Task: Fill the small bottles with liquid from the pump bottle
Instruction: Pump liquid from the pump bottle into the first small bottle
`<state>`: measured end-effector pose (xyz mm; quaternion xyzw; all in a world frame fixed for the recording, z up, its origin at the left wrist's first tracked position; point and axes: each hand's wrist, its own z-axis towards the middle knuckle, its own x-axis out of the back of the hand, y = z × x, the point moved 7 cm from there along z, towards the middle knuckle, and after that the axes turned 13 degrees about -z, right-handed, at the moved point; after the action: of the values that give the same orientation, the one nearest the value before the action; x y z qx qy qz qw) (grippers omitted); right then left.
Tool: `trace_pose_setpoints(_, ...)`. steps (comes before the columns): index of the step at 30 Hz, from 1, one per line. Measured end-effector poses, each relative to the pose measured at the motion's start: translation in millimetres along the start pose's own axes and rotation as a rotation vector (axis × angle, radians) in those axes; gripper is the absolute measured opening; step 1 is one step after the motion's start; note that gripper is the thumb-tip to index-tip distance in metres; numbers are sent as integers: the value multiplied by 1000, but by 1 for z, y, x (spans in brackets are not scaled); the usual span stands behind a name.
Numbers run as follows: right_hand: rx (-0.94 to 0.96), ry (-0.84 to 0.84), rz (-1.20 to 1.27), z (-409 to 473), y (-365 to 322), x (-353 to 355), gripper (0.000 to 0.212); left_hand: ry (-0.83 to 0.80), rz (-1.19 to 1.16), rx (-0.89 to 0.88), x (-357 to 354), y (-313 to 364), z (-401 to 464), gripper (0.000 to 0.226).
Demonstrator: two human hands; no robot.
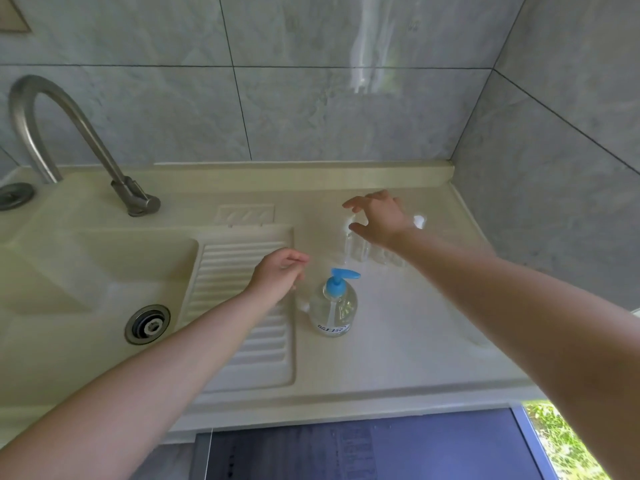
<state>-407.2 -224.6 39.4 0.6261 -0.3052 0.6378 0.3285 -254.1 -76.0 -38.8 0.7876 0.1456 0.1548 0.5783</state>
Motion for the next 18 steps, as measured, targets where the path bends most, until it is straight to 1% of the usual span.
trace_pose_setpoints(3,7,-3,-41,0,-6,-6,46,60,-117,84,7,0,-3,23)
trace_pose_setpoints(7,6,61,-54,0,-11,-5,37,84,-148,123,10,1,-7,23)
trace_pose_setpoints(11,-10,105,72,-2,-17,10,33,41,-110,98,5,13,-7,19)
trace_pose_setpoints(13,2,170,189,-6,-20,33,31,46,-17,21,5,24,-8,22)
trace_pose_setpoints(15,15,190,408,-15,-21,60,27,104,122,-115,9,41,-12,42)
trace_pose_setpoints(17,18,152,639,-28,-21,85,24,148,214,-326,9,67,-25,65)
trace_pose_setpoints(18,16,130,726,-37,-21,95,23,152,236,-435,7,82,-35,72)
